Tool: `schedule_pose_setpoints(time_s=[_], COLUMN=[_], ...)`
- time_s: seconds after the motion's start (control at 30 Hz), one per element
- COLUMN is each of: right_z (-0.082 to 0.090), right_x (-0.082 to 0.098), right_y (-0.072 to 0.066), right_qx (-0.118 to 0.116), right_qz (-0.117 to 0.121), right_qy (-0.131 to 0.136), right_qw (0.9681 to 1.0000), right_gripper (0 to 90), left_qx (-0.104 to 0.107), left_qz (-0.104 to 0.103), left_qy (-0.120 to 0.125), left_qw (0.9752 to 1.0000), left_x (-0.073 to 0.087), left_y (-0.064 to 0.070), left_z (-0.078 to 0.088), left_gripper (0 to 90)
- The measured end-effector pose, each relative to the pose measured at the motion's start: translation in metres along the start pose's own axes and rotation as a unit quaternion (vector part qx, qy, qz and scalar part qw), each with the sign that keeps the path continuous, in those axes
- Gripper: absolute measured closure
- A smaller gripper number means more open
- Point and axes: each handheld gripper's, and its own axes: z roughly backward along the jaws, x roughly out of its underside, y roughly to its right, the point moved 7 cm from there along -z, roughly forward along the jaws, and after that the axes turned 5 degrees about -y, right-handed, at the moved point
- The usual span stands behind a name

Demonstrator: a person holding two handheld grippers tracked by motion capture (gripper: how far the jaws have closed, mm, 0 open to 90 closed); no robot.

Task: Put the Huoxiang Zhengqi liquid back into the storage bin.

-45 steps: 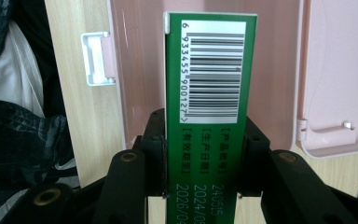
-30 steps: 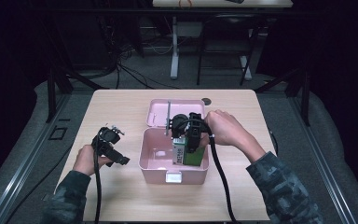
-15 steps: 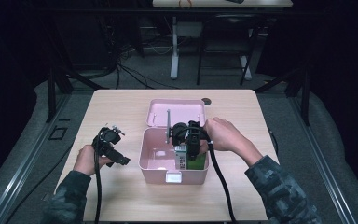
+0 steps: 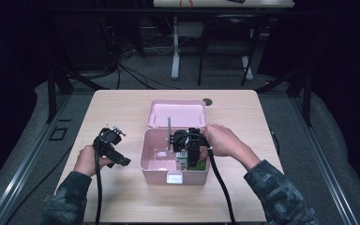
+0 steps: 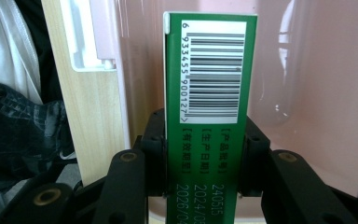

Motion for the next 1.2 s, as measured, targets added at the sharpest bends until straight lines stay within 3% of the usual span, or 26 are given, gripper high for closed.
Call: schedule_pose_setpoints(time_s=[0.87,1.2], right_z=[-0.011,0.001], right_x=[0.003,0.012], right_y=[0.000,0.006], right_qx=[-0.019,-0.024], right_qz=[-0.002,-0.025], right_qy=[0.010,0.047], right_qw=[0.9998,0.9983], right_gripper=[59.1,40.9], left_qx=[0.000,-0.001], left_qz=[-0.004,-0.005], left_qy=[-0.003,-0.001], left_qw=[1.0000,1.0000], left_x=[0.000,0.000], left_y=[0.001,0.000], left_z=[-0.002,0.000], left_gripper=[0.9,1.0])
